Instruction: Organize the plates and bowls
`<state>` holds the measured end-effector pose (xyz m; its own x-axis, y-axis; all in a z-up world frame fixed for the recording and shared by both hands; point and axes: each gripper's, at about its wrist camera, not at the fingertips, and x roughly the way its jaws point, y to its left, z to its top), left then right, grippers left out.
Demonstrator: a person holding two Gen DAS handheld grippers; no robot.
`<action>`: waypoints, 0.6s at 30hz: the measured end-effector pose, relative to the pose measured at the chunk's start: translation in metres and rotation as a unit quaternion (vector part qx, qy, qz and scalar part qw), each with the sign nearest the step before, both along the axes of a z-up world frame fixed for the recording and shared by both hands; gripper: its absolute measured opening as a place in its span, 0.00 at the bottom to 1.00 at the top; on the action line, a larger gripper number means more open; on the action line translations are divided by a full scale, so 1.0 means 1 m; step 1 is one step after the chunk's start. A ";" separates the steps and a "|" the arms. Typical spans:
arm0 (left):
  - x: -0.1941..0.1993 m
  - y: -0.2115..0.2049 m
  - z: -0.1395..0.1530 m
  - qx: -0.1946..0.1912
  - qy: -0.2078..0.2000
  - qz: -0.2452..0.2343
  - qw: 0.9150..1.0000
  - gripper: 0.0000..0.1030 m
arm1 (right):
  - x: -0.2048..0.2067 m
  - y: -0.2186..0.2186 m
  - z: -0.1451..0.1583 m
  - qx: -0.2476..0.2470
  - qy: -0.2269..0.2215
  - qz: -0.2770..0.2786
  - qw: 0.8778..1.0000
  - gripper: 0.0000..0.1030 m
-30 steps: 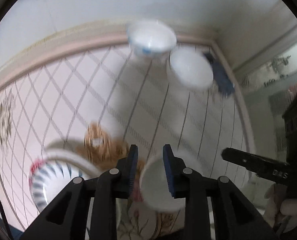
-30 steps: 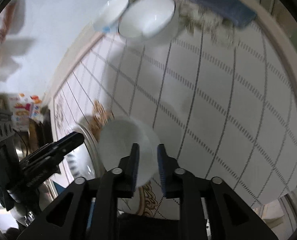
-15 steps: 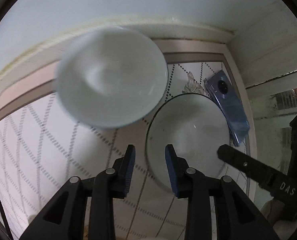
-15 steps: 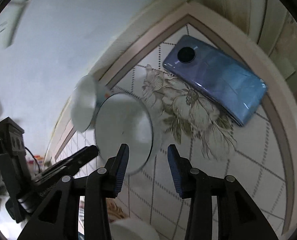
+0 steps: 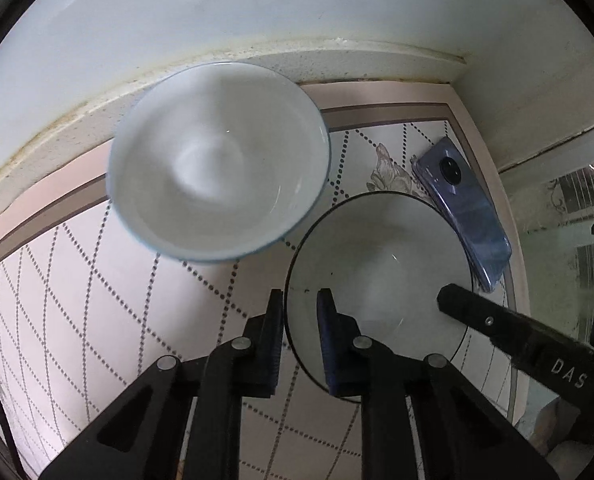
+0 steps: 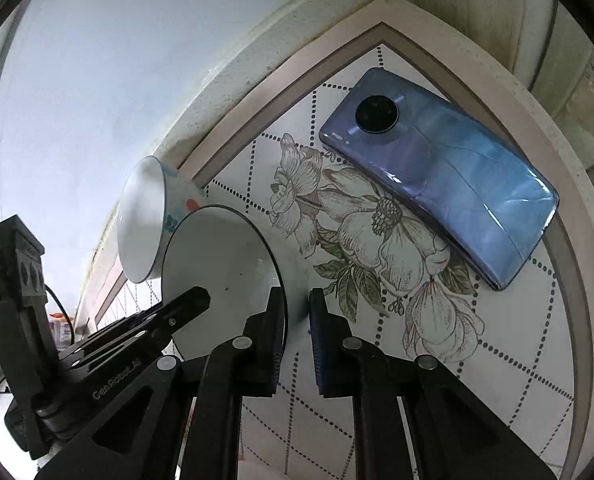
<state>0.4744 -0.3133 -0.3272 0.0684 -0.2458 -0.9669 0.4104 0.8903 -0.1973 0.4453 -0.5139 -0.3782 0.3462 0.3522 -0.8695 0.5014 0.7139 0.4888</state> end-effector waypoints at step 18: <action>-0.075 0.053 0.078 -0.030 -0.054 0.002 0.998 0.14 | -0.076 0.048 0.064 -0.013 -0.046 0.043 0.998 0.14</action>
